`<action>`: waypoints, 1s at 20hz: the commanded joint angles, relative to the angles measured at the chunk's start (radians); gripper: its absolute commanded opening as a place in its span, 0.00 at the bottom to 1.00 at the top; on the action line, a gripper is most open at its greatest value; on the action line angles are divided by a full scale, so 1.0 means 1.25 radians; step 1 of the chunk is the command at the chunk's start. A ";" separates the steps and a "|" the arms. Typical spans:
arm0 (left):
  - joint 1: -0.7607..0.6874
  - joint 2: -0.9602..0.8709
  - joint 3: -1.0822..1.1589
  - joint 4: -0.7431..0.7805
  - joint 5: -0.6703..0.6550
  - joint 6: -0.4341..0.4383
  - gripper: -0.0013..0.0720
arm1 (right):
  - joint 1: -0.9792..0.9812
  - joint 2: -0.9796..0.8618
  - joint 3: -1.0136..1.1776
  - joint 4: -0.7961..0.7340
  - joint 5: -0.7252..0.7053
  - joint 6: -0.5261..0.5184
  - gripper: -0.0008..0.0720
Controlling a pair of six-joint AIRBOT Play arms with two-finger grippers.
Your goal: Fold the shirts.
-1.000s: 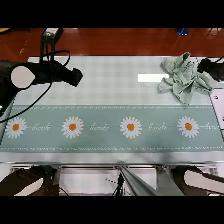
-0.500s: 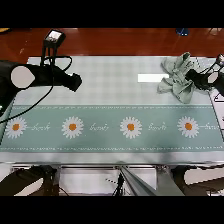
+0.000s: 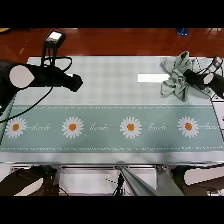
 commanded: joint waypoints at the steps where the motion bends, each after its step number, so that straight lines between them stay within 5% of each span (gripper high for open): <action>1: 0.001 0.005 0.038 -0.002 -0.010 0.000 0.99 | 0.001 0.126 0.001 0.010 -0.010 -0.028 0.05; 8: -0.001 0.066 0.271 -0.002 -0.033 0.000 0.99 | 0.001 0.609 0.001 0.229 0.068 -0.273 0.05; 13: -0.021 0.173 0.374 -0.012 -0.139 0.000 0.99 | 0.001 0.878 0.001 0.410 0.259 -0.329 0.05; 20: -0.024 0.273 0.373 -0.022 -0.358 -0.049 0.99 | 0.001 0.949 0.001 0.547 0.616 -0.344 0.05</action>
